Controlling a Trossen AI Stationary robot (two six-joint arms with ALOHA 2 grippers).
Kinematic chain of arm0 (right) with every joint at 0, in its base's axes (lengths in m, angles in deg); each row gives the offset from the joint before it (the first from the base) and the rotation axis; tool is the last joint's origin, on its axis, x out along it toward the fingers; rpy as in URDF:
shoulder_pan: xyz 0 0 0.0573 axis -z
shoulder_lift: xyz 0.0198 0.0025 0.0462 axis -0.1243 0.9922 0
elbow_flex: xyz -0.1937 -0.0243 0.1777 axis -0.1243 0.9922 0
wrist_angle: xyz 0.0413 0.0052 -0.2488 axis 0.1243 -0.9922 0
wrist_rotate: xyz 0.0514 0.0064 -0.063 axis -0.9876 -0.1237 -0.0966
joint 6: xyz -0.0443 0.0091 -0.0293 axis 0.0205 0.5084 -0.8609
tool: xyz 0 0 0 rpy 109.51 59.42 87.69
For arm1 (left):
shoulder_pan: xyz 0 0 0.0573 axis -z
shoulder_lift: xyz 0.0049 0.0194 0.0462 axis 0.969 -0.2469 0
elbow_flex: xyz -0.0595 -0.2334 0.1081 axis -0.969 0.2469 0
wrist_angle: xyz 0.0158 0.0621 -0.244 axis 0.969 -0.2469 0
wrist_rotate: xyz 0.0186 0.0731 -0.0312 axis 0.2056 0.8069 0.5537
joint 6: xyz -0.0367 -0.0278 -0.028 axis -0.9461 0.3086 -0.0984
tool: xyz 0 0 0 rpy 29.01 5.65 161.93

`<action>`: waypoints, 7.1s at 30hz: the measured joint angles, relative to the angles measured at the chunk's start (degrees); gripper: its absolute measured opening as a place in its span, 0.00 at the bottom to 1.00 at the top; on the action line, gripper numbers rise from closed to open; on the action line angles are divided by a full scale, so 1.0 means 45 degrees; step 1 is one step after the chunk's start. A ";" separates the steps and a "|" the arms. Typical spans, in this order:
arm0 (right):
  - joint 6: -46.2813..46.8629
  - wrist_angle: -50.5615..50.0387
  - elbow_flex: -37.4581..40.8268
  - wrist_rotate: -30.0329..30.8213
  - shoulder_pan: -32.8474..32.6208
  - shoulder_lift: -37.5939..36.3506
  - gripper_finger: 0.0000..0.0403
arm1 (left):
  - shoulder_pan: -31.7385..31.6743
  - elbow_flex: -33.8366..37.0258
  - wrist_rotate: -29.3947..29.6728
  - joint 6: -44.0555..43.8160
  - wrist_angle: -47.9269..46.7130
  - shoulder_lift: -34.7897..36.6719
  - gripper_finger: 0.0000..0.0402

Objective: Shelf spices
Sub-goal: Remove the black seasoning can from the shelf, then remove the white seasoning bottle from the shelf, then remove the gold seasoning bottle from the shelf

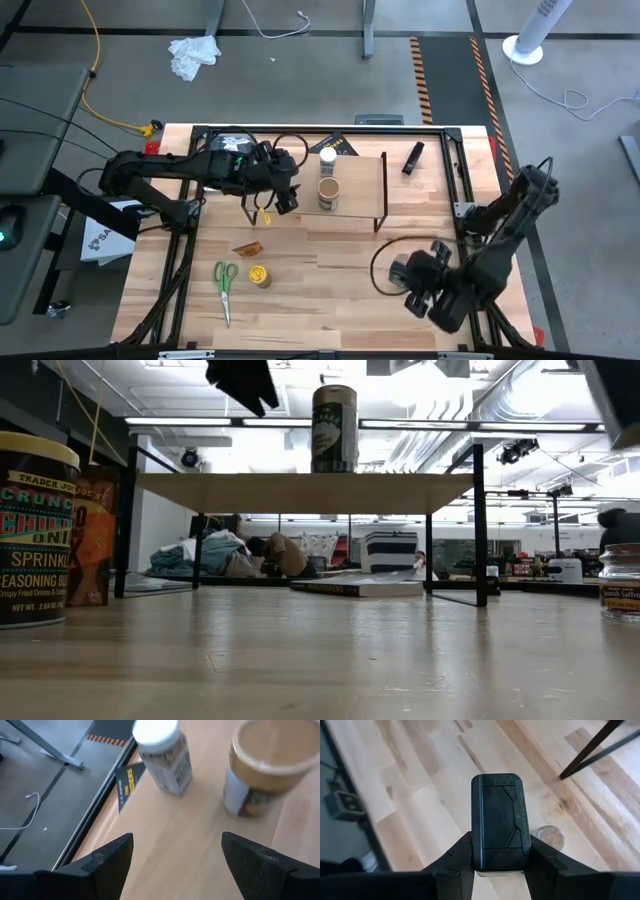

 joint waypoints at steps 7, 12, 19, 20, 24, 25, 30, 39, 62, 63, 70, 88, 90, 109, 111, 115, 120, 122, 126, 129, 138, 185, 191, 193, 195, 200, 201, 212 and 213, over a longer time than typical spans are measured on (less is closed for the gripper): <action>0.0359 0.0220 0.0000 0.0454 0.0256 0.1560 0.31 | -0.0320 -0.0005 -0.0337 -0.0005 0.1782 0.0000 0.75; 0.0262 0.0496 0.0130 0.0891 0.0680 0.1952 0.31 | -0.0328 -0.0005 -0.0365 0.0001 0.2942 0.0000 0.75; -0.0044 0.4648 0.2711 0.0701 0.1169 0.1971 0.31 | -0.0269 -0.0003 -0.0373 0.0004 0.3341 0.0089 0.75; -0.0037 0.5008 0.2973 0.0683 0.1250 0.1971 0.31 | -0.0220 -0.0005 -0.0383 0.0004 0.3319 0.0162 0.75; -0.0079 0.6215 0.3908 0.0499 0.1714 0.1971 0.32 | -0.0053 -0.0113 -0.0370 0.0009 0.3424 0.0430 0.75; -0.0131 0.6541 0.4125 0.0473 0.1809 0.1971 0.32 | -0.0021 -0.0154 -0.0350 0.0014 0.3470 0.0513 0.75; -0.1005 0.8236 0.4800 0.0669 0.2124 0.1936 0.32 | -0.0021 -0.0165 -0.0247 0.0126 0.3537 0.0964 0.75; -0.1510 0.8690 0.4676 -0.0661 0.2185 0.1963 0.45 | -0.0021 -0.0170 0.0024 0.0581 0.3532 0.1665 0.75; -0.4316 0.0160 -0.0271 -0.0285 0.2265 0.1967 0.78 | -0.1672 -0.0175 -0.2199 0.4671 0.5466 0.1497 0.75; -0.4353 -0.0049 -0.0578 -0.0238 0.2334 0.1967 0.78 | -0.2090 -0.0178 -0.2624 0.4389 0.5561 0.1475 0.75; -0.4169 -0.0526 -0.1955 0.0468 0.2895 0.1957 0.78 | -0.4898 -0.0180 -0.6614 0.3659 0.6103 0.0234 0.75; -0.1849 -0.0449 -0.3526 0.1100 0.3434 0.1957 0.78 | -0.5402 -0.0170 -0.9977 0.5328 0.6516 -0.1909 0.75; -0.1650 -0.0362 -0.3526 0.1288 0.3434 0.1957 0.78 | -0.5402 -0.0170 -1.0064 0.5231 0.6504 -0.2113 0.75; -0.1633 0.0085 -0.3526 0.1379 0.3434 0.1957 0.78 | -0.5480 -0.0170 -1.0360 0.7012 0.5028 -0.2874 0.75; -0.1651 0.0084 -0.3526 0.1411 0.3434 0.1957 0.78 | -0.5480 -0.0170 -1.0360 0.7113 0.5054 -0.2914 0.75; -0.1685 0.0080 -0.3526 0.1479 0.3437 0.1957 0.78 | -0.5480 -0.0170 -1.0355 0.7223 0.5239 -0.3007 0.74; -0.1688 0.0079 -0.3526 0.1479 0.3434 0.1957 0.78 | -0.5451 -0.0160 -1.0126 0.7913 0.5535 -0.3245 0.63; -0.1714 0.0074 -0.3526 0.1479 0.3435 0.1957 0.78 | -0.5446 -0.0160 -1.0130 0.8270 0.5541 -0.3235 0.55; -0.1736 0.0065 -0.3526 0.1479 0.3434 0.1957 0.78 | -0.5446 -0.0165 -1.0084 0.8346 0.5470 -0.3135 0.47; -0.1744 0.0029 -0.3526 0.1495 0.3434 0.1957 0.78 | -0.5451 -0.0151 -0.9779 0.8373 0.5623 -0.2722 0.47; -0.2404 -0.0603 -0.3523 0.1516 0.3645 0.1958 0.78 | -0.5247 -0.1002 -0.8272 0.8318 0.4036 0.0998 0.47; -0.5981 -0.1437 -0.3517 0.0440 0.4643 -0.2021 0.78 | 0.4956 0.5032 -0.3340 0.1139 0.8074 -0.3506 0.47; -0.6205 -0.1437 -0.3517 0.0435 0.4643 -0.2021 0.78 | 0.4851 0.5027 -0.3347 0.0742 0.7984 -0.3475 0.59; -0.6318 -0.1437 -0.3517 0.0437 0.4644 -0.2021 0.78 | 0.4836 0.5027 -0.3351 0.0713 0.7907 -0.3299 0.67; -0.6389 -0.1436 -0.3517 0.0456 0.4677 -0.2021 0.78 | 0.4750 0.5022 -0.3521 0.0709 0.7925 -0.3090 0.72; -0.6609 -0.1430 -0.3517 0.0619 0.4677 -0.2021 0.78 | 0.4525 0.5022 -0.4128 0.0700 0.7869 -0.2335 0.76; -0.6626 -0.1429 -0.3517 0.0691 0.4677 -0.2021 0.78 | 0.4488 0.5022 -0.4122 0.0704 0.7817 -0.2119 0.76; -0.6649 -0.1397 -0.3517 0.1564 0.4682 -0.2021 0.78 | 0.2509 0.3658 -0.2171 0.0939 0.6978 0.0883 0.76; -0.6649 -0.1373 -0.3517 0.1594 0.4682 -0.2021 0.78 | 0.2210 0.3423 -0.2272 0.1066 0.6965 0.0877 0.76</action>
